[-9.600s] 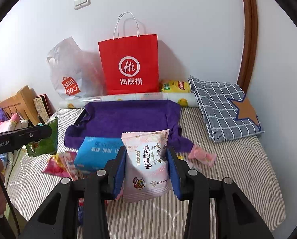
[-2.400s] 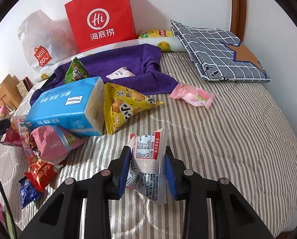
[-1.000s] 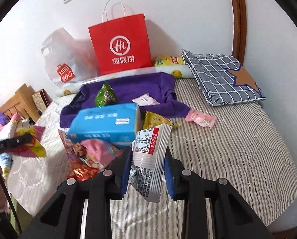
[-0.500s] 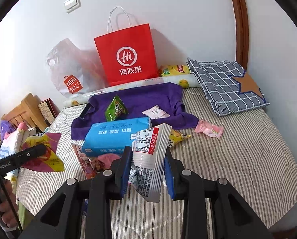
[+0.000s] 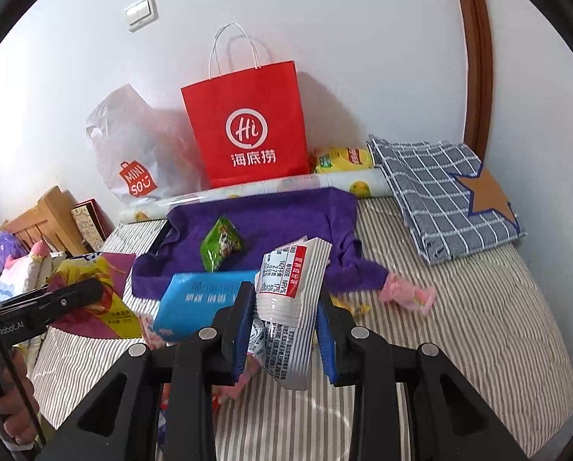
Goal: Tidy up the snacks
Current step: 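Carry the white-red packet and yellow-pink bag over the purple towel with both tools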
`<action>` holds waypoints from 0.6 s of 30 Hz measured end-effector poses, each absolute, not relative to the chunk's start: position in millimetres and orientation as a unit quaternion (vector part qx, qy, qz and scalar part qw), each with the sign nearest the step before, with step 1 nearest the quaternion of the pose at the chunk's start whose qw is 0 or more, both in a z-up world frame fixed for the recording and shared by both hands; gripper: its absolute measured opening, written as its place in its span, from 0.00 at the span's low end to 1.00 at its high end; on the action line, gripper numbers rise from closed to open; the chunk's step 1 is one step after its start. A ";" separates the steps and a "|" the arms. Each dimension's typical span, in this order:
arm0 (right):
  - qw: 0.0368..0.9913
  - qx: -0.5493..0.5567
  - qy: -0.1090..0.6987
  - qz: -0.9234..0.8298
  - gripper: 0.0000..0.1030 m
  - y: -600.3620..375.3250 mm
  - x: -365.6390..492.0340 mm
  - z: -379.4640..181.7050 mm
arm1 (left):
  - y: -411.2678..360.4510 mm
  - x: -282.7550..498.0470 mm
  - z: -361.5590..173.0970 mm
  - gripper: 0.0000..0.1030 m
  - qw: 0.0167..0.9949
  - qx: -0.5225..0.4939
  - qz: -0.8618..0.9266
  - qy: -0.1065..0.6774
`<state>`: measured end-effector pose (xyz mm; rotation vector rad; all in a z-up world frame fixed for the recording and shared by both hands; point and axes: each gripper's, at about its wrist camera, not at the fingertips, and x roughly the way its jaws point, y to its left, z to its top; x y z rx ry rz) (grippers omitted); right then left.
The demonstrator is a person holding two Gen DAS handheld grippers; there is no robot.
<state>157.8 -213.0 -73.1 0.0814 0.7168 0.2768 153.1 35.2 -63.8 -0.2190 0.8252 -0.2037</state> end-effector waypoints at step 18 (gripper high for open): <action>0.924 0.043 0.347 0.154 0.28 -192.6 259.6 -86.0 | 50.2 240.0 -73.5 0.55 0.908 -0.111 -0.077 0.396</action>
